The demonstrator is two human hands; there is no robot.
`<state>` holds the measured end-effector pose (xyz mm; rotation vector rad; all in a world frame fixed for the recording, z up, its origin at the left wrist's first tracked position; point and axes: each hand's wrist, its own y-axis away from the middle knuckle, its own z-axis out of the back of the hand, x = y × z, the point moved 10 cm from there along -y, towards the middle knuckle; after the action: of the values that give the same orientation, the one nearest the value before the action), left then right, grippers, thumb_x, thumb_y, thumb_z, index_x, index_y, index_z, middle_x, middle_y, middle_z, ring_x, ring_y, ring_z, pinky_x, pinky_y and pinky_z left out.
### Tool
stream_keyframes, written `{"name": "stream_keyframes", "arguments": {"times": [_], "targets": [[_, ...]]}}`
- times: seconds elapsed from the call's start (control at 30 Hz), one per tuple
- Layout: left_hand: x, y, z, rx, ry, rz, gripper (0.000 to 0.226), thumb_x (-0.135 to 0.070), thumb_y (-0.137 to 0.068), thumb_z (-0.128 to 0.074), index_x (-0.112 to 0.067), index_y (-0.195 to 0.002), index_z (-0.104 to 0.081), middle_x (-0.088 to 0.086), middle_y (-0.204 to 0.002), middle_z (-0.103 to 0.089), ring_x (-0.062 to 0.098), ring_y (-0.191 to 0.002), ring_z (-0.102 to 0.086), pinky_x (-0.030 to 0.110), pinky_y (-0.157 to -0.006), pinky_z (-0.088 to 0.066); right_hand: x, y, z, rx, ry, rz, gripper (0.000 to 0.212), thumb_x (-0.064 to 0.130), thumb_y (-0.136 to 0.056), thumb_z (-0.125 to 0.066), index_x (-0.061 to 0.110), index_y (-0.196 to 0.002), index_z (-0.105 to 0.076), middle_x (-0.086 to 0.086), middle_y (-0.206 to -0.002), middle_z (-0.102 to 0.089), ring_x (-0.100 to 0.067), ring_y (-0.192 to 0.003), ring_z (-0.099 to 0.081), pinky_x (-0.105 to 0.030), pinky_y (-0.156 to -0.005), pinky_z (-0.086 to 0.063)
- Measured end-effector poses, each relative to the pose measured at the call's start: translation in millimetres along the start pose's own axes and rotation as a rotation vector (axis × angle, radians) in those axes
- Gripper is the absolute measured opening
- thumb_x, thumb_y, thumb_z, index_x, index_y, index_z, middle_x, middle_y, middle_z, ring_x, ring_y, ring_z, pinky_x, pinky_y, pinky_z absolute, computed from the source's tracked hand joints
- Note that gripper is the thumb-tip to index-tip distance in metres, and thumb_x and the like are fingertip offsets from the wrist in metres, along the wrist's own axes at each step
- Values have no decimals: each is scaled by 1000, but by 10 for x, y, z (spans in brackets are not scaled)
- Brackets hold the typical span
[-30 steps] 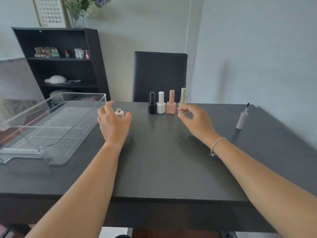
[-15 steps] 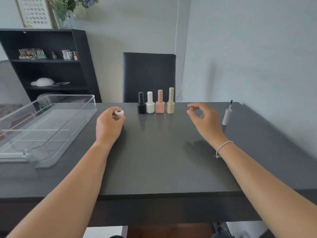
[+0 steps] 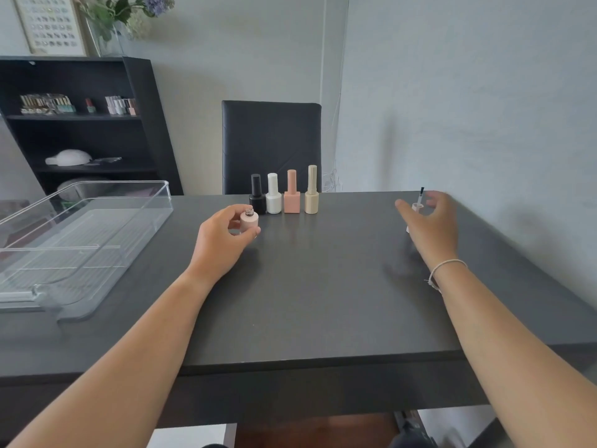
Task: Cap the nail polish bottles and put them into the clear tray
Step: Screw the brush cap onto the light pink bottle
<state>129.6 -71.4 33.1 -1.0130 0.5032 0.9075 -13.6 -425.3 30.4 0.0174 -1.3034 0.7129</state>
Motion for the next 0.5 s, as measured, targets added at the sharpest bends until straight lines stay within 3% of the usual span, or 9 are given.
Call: {"name": "stream_keyframes", "arguments": {"times": [0.1,0.23,0.3,0.4,0.5], "targets": [[-9,6,-5,9,-14,-5,35,-14,-77,-70,-18,-111,-61,-7,-100,-62,8,-86,-56,4,-70,-35,-117,-25,-81,52,45,-67,44,32,-79,-63,14,-116,-48,-5,-117,-56,-17,-88,-50,-26,-74,-34],[-8,22,-9,16,-8,0,34,-15,-77,-70,-20,-110,-61,-7,-100,-62,8,-86,-57,4,-70,-34,-147,-35,-113,61,76,-65,19,22,-85,-51,12,-100,-55,-9,-99,-66,-26,-81,-57,-27,-60,-35],[-15,24,-18,22,-8,-2,35,-16,-77,-70,-21,-110,-62,-7,-101,-62,7,-86,-57,4,-70,-34,-107,-13,-146,81,85,-38,17,23,-87,-48,11,-97,-57,-7,-91,-66,-27,-81,-58,-28,-63,-37],[-34,26,-38,42,-14,-11,35,-18,-77,-71,-22,-111,-61,-7,-102,-62,5,-86,-56,4,-70,-33,51,71,-218,110,52,37,8,22,-87,-52,16,-91,-56,5,-77,-60,-6,-63,-55,-24,-64,-38],[-66,43,-69,68,-1,-27,33,-19,-78,-70,-26,-109,-61,-8,-103,-61,2,-85,-56,5,-72,-35,332,271,-408,206,12,178,5,22,-87,-55,20,-90,-57,20,-74,-53,14,-58,-52,-1,-55,-34]]}}
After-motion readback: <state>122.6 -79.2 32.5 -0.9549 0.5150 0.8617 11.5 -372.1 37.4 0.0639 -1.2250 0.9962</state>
